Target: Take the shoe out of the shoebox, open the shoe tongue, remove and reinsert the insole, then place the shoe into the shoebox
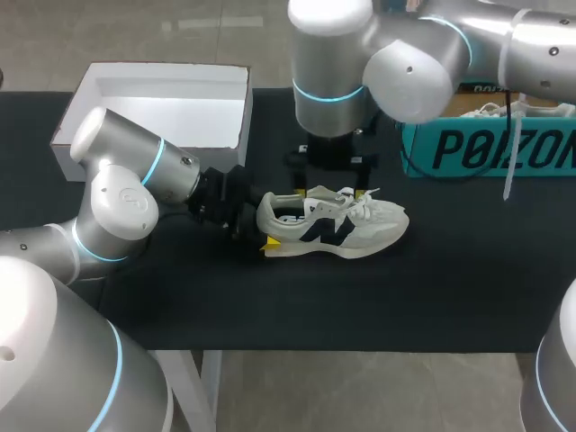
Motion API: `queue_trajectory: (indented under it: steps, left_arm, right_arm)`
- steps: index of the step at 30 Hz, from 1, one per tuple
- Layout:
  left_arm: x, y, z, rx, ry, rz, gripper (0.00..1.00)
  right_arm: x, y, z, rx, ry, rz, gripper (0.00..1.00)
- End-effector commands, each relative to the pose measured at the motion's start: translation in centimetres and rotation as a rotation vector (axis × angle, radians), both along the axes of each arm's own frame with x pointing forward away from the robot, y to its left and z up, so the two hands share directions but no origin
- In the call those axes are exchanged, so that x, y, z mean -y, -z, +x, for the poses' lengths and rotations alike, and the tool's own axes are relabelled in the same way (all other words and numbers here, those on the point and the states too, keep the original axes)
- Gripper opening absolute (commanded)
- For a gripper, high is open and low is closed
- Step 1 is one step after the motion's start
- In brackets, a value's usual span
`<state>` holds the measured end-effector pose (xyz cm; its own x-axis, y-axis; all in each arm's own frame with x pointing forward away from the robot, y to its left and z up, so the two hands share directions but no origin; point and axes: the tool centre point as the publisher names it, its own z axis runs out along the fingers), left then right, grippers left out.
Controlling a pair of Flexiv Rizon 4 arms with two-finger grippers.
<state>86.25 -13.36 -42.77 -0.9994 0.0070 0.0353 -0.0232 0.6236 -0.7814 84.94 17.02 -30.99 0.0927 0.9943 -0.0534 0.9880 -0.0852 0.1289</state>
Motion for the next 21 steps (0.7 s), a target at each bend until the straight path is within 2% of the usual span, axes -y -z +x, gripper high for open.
queue_trajectory:
  steps: [1,6,16,21]
  left_arm:
    - [0.1,0.3,-0.1,0.001,-0.001,-0.001,0.00]
    - [0.1,0.3,-0.1,0.001,-0.001,-0.001,0.00]
    - [0.1,0.3,-0.1,0.001,-0.001,-0.001,0.00]
    - [0.1,0.3,-0.1,0.001,-0.001,-0.001,0.00]
  right_arm:
    - [-1.4,1.1,0.7,-0.018,-0.009,-0.042,1.00]
    - [-1.6,2.6,1.2,-0.021,-0.007,-0.083,1.00]
    - [-1.6,3.8,1.0,-0.031,-0.019,-0.151,1.00]
    - [-0.8,4.2,1.1,-0.035,-0.015,-0.187,1.00]
